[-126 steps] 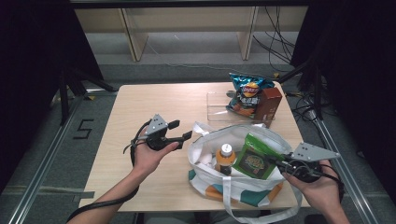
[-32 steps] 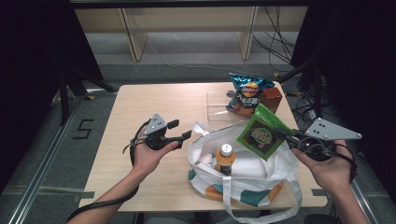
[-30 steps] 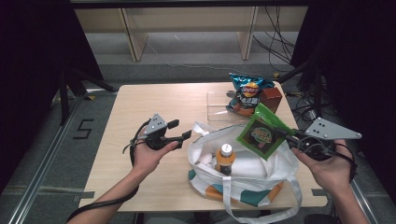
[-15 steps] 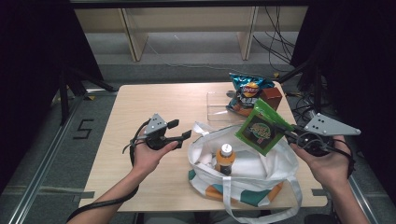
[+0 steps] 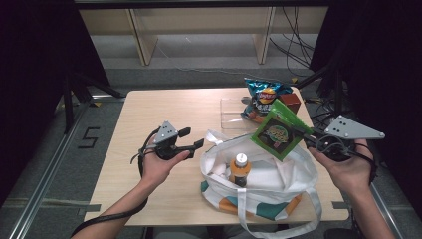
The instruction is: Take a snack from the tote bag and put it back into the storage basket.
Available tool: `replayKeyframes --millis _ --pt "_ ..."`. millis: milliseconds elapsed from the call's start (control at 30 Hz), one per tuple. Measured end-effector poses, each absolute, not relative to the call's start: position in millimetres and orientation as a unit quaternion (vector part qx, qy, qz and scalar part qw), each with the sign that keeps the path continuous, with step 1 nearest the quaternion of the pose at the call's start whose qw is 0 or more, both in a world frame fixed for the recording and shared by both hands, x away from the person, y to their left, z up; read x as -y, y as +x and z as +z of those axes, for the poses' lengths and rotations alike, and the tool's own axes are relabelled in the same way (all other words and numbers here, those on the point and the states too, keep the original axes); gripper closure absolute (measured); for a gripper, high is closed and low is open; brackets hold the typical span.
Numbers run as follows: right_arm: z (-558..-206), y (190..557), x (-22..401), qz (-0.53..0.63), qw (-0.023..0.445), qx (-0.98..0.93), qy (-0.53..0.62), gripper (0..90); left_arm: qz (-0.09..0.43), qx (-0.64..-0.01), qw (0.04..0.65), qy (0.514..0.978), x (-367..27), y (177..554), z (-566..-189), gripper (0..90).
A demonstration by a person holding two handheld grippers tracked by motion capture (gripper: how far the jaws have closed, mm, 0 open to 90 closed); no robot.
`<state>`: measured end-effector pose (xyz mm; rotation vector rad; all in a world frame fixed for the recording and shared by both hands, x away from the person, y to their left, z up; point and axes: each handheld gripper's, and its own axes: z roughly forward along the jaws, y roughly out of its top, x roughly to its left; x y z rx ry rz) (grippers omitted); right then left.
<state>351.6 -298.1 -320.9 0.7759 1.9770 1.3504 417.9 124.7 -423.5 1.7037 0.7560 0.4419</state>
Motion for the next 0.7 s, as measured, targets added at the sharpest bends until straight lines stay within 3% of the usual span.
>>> replayKeyframes --millis 700 --pt "-304 359 297 0.518 0.321 -0.739 0.287 85.5 0.19 -0.324 0.57 0.73 -125 418 -423 31.7"
